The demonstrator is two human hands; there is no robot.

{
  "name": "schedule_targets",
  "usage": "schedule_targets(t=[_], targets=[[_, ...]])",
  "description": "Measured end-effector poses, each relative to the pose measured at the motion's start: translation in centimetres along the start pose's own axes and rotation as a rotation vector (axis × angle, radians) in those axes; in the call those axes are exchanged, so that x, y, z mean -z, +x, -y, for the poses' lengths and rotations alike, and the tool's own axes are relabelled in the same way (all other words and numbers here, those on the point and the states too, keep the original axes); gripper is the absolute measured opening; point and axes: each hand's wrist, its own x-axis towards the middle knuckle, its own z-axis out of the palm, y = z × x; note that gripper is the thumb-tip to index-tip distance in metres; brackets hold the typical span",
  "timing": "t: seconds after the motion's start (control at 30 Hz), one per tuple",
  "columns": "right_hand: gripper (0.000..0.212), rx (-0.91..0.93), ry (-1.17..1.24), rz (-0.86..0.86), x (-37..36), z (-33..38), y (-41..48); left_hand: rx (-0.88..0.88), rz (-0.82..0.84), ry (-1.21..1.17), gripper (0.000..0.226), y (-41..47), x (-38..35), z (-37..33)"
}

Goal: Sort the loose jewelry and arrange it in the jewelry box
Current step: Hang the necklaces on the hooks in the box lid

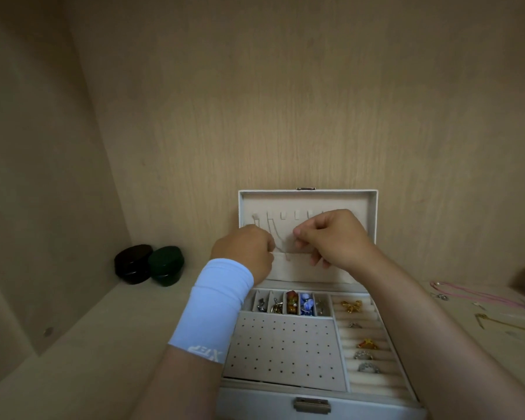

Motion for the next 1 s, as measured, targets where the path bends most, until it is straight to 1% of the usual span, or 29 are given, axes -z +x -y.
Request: schedule_targets(t=[0.17, 0.33, 0.47, 0.57, 0.63, 0.77, 0.9, 1.0], targets=[[0.020, 0.055, -0.080, -0.027, -0.1, 0.7, 1.3, -0.031, 0.020, 0.153, 0.035, -0.1, 0.0, 0.2], [0.021, 0.086, -0.171, 0.037, -1.2, 0.8, 1.7, -0.037, 0.088, 0.212, 0.028, 0.0, -0.4, 0.1], [0.016, 0.109, -0.275, 0.077, -2.2, 0.3, 2.4, -0.015, 0.138, 0.155, 0.028, 0.1, 0.3, 0.5], [0.007, 0.126, -0.406, 0.182, -2.9, 0.2, 2.7, -0.010, 0.206, 0.086, 0.032, 0.2, 0.6, 0.9], [0.002, 0.122, -0.464, 0.221, -3.0, 0.4, 2.8, -0.011, 0.231, 0.029, 0.029, 0.2, 0.8, 1.2], [0.008, 0.116, -0.409, 0.223, -2.1, 1.0, 2.7, -0.017, 0.219, -0.067, 0.023, 0.2, 1.0, 1.7], [0.011, 0.136, -0.538, 0.290, -2.2, 1.2, 2.5, -0.015, 0.211, -0.112, 0.023, 0.2, 1.1, 1.8], [0.010, 0.162, -0.675, 0.298, -2.6, 1.2, 1.9, -0.016, 0.199, -0.134, 0.025, 0.2, 1.1, 1.9]])
